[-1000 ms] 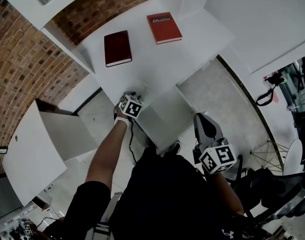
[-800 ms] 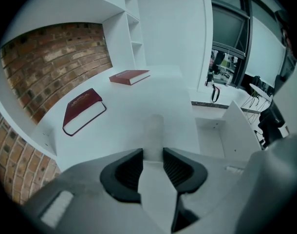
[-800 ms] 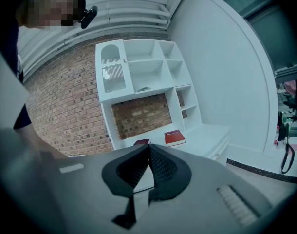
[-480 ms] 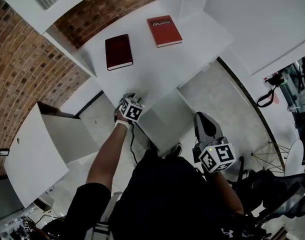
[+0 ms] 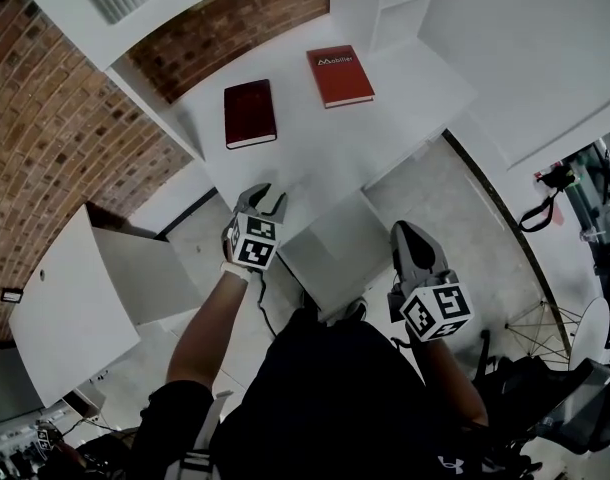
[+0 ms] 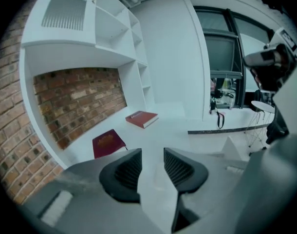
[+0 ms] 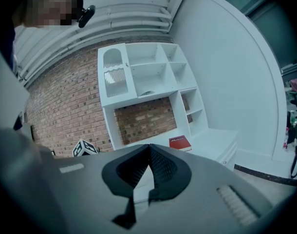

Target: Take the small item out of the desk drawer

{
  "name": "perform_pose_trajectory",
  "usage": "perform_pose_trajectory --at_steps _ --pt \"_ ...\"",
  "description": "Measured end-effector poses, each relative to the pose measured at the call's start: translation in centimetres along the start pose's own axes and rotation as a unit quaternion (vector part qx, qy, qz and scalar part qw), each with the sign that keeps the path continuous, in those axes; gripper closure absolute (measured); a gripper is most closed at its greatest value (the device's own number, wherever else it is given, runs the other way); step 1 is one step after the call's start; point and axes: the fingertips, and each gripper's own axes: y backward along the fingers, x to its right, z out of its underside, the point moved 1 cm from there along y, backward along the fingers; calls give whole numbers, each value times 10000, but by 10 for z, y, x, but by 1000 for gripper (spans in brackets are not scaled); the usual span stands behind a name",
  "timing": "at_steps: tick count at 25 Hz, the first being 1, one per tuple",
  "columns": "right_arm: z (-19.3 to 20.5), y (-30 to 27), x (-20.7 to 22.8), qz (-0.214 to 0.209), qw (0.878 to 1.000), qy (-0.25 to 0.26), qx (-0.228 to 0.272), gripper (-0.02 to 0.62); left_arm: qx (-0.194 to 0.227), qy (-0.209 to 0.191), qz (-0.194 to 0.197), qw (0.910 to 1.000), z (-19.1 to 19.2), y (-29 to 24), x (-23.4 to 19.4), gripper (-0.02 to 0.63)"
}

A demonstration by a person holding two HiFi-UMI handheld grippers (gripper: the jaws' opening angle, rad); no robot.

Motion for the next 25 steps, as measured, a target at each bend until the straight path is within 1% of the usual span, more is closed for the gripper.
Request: perform_pose_trajectory --at_steps 1,3,6,11,15,19,22,25 --pt "-4 -2 1 -22 10000 21 36 592 220 28 -125 9997 -14 11 -4 471" --pt "-12 -6 2 -78 9999 81 108 592 629 52 -335 9974 -41 33 -11 488" --pt "-26 -13 2 -174 9995 168 208 592 1042 31 -448 9935 -76 61 -13 495" --pt "-50 -22 2 -306 9981 329 425 592 1604 -74 -407 9862 -128 92 -3 495" --pt "-72 -29 0 -379 9964 430 622 592 2112 -99 -332 9768 -172 118 7 500" --pt "-94 -33 -1 -433 9941 509 853 592 2552 -308 -293 9660 -211 141 24 508" --pt "-108 -36 -6 -463 9924 541 1007 592 2871 -404 -198 9568 -229 156 36 525" --pt "-116 -36 -11 -485 9910 549 1117 592 3059 -306 -99 9515 -237 166 44 551"
